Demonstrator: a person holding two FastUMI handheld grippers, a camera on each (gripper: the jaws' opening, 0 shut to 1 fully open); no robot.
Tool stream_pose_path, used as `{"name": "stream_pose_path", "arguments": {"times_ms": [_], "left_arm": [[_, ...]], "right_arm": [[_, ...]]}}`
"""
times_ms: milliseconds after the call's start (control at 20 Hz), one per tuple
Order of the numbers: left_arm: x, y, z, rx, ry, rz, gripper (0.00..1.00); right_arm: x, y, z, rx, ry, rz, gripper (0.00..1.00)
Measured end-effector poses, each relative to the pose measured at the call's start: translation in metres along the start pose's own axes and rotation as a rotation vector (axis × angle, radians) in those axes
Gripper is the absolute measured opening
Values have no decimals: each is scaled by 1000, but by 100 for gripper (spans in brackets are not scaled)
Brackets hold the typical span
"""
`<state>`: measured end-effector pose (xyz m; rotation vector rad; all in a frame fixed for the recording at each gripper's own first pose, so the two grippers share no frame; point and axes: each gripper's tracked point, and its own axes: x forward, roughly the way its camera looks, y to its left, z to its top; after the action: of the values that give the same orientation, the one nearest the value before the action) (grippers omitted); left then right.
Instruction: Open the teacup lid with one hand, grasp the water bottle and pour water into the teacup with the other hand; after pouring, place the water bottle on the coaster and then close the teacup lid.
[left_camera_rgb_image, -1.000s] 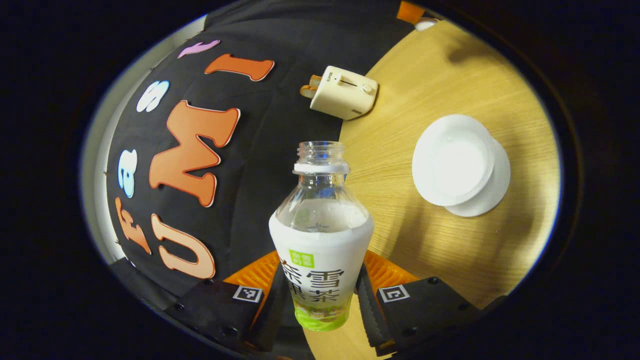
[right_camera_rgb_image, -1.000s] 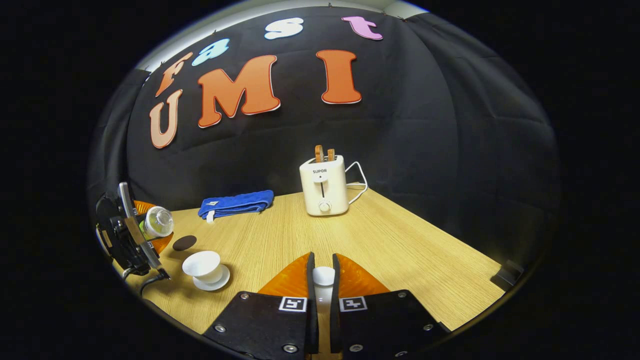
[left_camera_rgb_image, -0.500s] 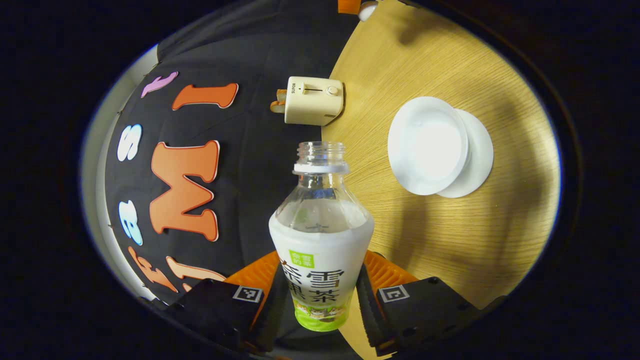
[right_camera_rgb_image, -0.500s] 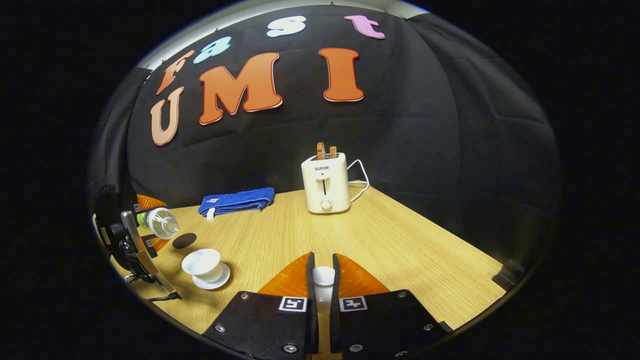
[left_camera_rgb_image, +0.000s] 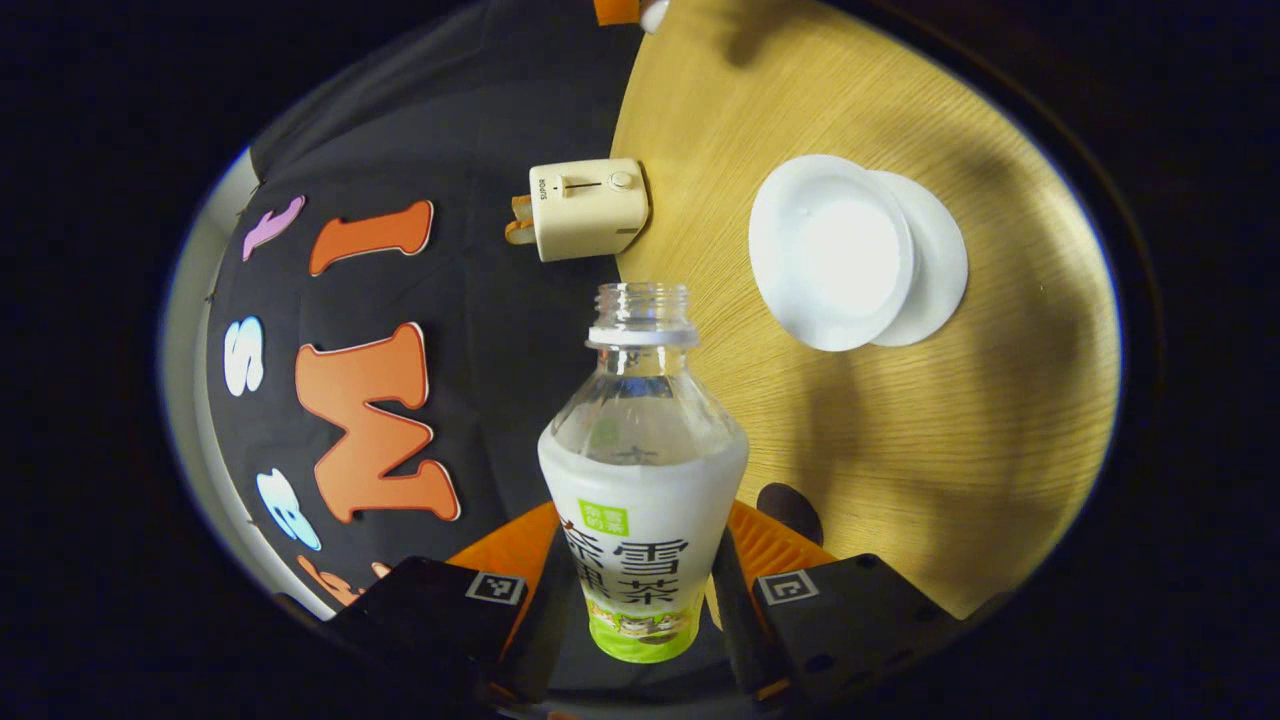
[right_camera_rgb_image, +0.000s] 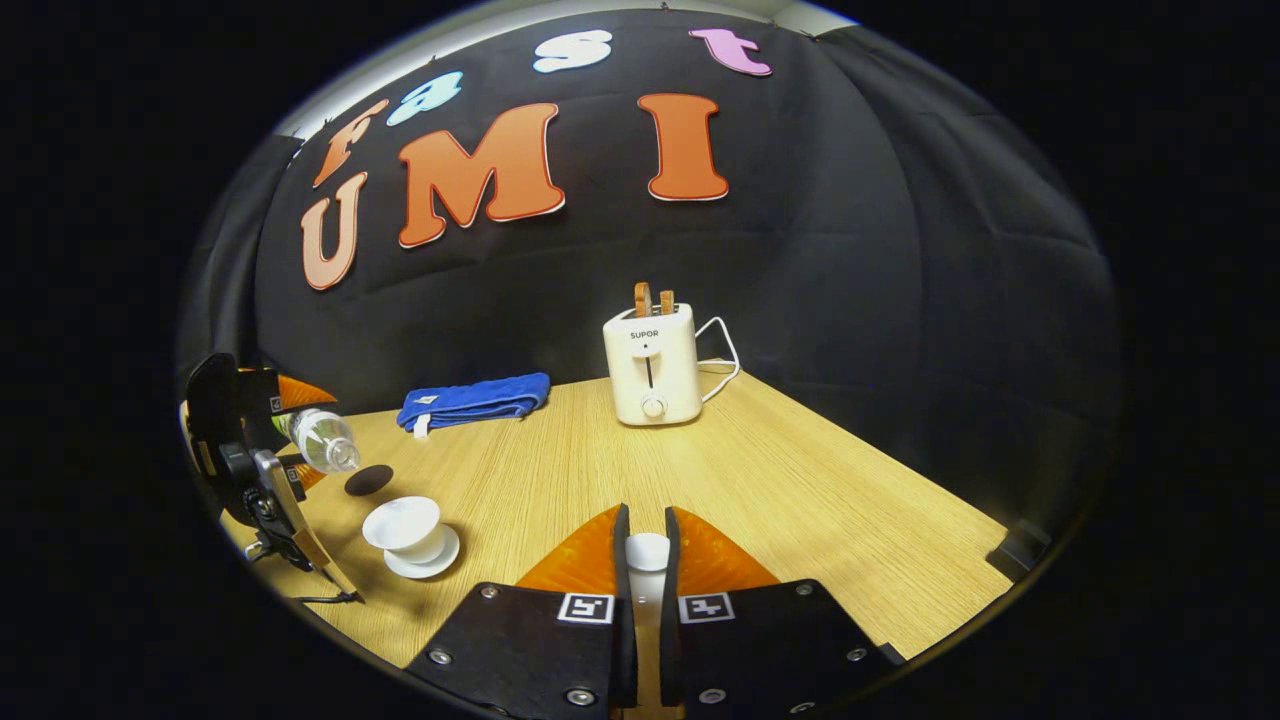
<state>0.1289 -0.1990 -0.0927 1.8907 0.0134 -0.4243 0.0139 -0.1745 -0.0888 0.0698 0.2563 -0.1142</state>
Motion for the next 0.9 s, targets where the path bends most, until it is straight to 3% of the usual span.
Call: {"name": "stream_pose_path", "arguments": {"times_ms": [900], "left_arm": [[1,-1,-2,225,9,-53,69]], "right_arm": [[2,-1,0,2,7,6,9]]}}
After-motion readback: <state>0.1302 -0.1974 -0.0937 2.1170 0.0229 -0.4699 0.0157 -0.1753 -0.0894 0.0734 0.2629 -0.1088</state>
